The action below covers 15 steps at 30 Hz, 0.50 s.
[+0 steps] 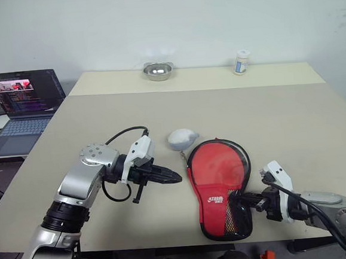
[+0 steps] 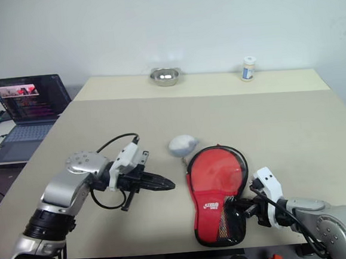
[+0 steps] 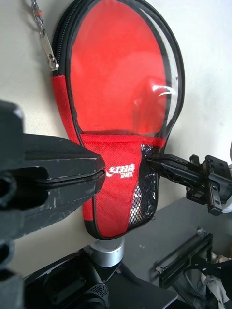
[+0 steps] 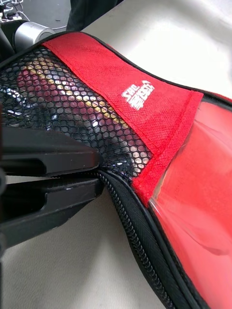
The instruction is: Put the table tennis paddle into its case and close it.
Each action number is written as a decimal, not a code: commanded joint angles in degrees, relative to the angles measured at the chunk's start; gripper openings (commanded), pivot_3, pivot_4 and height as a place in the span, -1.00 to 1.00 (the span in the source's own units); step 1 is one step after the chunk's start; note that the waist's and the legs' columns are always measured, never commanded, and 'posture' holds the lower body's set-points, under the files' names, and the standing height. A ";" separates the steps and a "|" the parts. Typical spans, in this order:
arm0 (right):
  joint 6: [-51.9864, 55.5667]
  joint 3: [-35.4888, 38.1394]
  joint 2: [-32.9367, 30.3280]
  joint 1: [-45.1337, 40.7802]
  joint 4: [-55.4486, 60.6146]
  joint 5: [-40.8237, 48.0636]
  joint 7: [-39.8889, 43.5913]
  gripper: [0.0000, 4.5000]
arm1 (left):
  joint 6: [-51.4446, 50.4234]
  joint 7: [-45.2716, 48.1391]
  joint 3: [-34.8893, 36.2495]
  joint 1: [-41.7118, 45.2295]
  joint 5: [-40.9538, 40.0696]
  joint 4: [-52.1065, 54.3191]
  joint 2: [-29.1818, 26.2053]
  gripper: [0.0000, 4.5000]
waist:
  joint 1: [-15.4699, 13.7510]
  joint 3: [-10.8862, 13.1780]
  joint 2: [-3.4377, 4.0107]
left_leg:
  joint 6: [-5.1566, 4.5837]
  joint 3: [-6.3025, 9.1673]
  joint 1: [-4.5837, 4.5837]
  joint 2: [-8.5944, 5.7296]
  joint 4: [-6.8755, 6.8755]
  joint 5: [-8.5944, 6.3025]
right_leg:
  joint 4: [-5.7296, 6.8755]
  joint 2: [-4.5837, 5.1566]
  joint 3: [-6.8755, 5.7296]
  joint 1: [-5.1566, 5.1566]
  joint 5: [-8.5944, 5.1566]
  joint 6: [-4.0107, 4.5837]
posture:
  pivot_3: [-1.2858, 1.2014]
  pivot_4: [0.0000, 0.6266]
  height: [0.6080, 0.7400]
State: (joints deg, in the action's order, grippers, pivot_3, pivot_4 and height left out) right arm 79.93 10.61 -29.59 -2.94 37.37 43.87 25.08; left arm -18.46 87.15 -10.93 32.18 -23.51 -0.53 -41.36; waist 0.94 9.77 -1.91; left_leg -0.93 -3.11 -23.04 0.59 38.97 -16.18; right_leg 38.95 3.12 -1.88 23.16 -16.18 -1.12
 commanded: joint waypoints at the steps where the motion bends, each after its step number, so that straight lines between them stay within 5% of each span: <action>1: 0.63 1.74 -0.70 -0.24 0.51 0.81 -0.67 -0.99 | 0.73 0.78 0.38 0.05 -0.21 0.37 -0.19 -1.00 | 0.00 0.00 0.00 | 0.00 0.00 0.00 0.00 0.00 0.00 | 0.00 0.00 0.00 0.00 0.00 0.00 | 0.03 -0.52 1.00; 3: 1.30 2.68 -0.70 -0.41 0.44 1.57 -0.71 -0.99 | 0.74 0.60 0.40 -0.10 -0.22 0.44 -0.13 -1.00 | -0.01 0.00 0.00 | 0.00 0.00 0.00 0.00 0.00 0.00 | 0.00 0.00 0.00 0.00 0.00 0.00 | 0.03 -0.52 1.00; 6: 2.40 3.65 -1.85 -0.27 1.30 2.30 -0.29 -0.68 | 0.83 0.39 0.42 -0.41 -0.23 0.58 -0.02 -1.00 | -0.06 0.00 0.00 | 0.00 0.00 0.00 0.00 0.00 0.00 | 0.00 0.00 0.00 0.00 0.00 0.00 | 0.03 -0.52 1.00; 15: -0.91 4.59 -13.75 3.05 7.69 2.43 4.16 0.70 | -0.86 -1.69 1.11 -0.74 -0.79 0.71 0.78 -1.00 | -0.11 -0.01 -0.01 | 0.00 0.01 0.00 0.00 0.01 0.00 | 0.00 0.00 0.00 -0.01 0.00 0.00 | 0.03 -0.52 1.00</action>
State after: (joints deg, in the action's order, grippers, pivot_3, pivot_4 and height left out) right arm 82.10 13.22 -39.93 -0.53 41.85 46.27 26.59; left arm -18.64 86.19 -10.93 31.35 -23.49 -0.54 -40.83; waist 0.84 9.77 -1.92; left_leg -0.93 -3.11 -23.03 0.59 38.99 -16.19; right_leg 38.95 3.11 -1.88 23.14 -16.18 -1.13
